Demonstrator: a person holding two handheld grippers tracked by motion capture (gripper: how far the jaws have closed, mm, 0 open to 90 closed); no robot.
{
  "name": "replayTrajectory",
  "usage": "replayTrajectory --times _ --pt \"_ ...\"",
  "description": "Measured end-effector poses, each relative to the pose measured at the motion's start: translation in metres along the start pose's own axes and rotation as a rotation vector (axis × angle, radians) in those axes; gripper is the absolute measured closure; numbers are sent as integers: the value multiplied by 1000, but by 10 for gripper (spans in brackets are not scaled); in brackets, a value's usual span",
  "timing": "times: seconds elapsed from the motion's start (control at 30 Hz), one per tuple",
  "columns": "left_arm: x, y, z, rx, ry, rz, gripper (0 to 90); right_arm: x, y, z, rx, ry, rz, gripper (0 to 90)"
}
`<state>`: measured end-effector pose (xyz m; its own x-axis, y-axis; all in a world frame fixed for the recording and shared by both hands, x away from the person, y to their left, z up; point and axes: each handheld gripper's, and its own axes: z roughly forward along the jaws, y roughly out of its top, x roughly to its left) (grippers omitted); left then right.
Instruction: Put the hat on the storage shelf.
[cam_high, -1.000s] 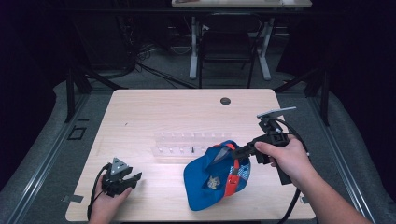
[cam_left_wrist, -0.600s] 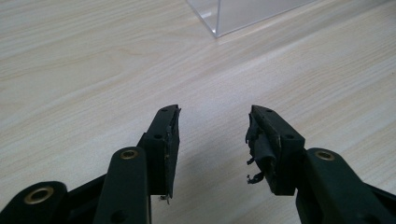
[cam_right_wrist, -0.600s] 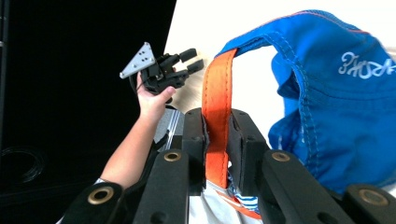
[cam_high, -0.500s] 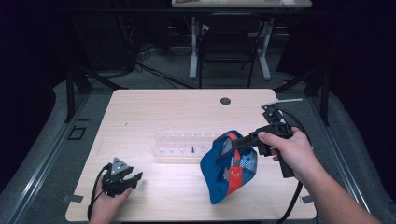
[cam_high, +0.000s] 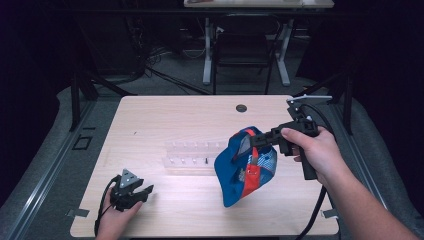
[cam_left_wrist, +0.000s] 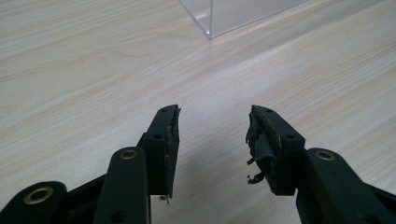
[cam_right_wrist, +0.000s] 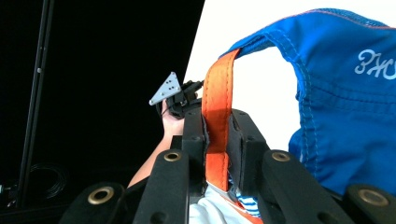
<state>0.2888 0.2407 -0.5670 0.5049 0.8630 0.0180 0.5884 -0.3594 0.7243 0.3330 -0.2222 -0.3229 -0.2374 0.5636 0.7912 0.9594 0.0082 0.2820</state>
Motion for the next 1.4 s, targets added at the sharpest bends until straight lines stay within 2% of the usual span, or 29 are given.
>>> replayTrajectory --times 0.23,0.73,1.07,1.4 --pt "-1 1 0 6 -4 8 534 10 8 -1 -20 34 -7 778" --pt "-2 1 1 8 -9 14 531 30 29 1 -50 43 -14 778" --pt "-2 1 0 3 -13 15 531 40 45 15 -60 69 -6 778" --pt "-2 2 0 -1 -17 14 531 45 61 33 -72 71 -2 778"
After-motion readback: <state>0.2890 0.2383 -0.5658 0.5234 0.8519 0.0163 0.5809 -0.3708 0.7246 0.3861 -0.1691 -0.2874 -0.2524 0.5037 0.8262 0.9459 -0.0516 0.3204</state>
